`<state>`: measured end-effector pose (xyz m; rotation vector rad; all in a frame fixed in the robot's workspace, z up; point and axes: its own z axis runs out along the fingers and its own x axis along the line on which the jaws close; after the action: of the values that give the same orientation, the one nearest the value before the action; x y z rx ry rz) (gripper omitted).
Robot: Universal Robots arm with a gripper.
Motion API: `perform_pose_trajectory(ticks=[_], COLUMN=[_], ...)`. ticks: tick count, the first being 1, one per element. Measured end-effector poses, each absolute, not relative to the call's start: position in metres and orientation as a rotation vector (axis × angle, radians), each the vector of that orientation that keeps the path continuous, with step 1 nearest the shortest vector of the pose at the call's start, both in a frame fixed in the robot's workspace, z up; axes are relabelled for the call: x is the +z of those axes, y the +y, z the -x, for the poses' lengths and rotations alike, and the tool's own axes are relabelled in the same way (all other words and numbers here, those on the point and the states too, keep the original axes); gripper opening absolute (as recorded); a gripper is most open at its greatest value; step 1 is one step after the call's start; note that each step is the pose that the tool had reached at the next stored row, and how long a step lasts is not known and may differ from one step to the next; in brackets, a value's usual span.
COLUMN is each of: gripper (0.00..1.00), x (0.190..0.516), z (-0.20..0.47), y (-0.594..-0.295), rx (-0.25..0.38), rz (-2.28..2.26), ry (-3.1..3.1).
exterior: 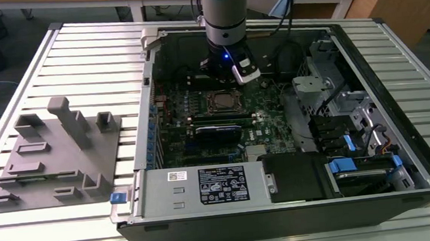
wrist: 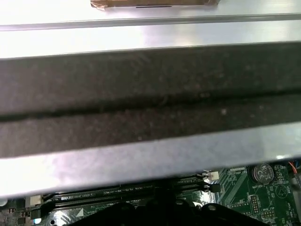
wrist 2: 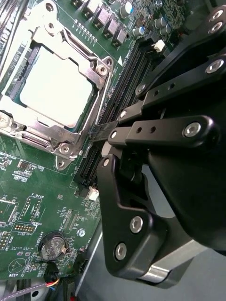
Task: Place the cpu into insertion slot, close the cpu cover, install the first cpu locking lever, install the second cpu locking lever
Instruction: 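Install the first cpu locking lever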
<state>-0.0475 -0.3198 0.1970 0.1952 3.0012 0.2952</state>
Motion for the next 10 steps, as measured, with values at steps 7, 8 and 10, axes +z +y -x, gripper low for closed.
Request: perform_pose_trajectory(ticks=[7,8,10], gripper=[0.11,0.11,0.11], x=[0.1968,0.1968,0.1968], z=[0.0484,0.0484,0.0484], y=[-0.3198,-0.3198,-0.3198], rx=[0.306,0.307,0.307], rz=[-0.248,-0.259,-0.281], ry=[2.99,2.988,2.985])
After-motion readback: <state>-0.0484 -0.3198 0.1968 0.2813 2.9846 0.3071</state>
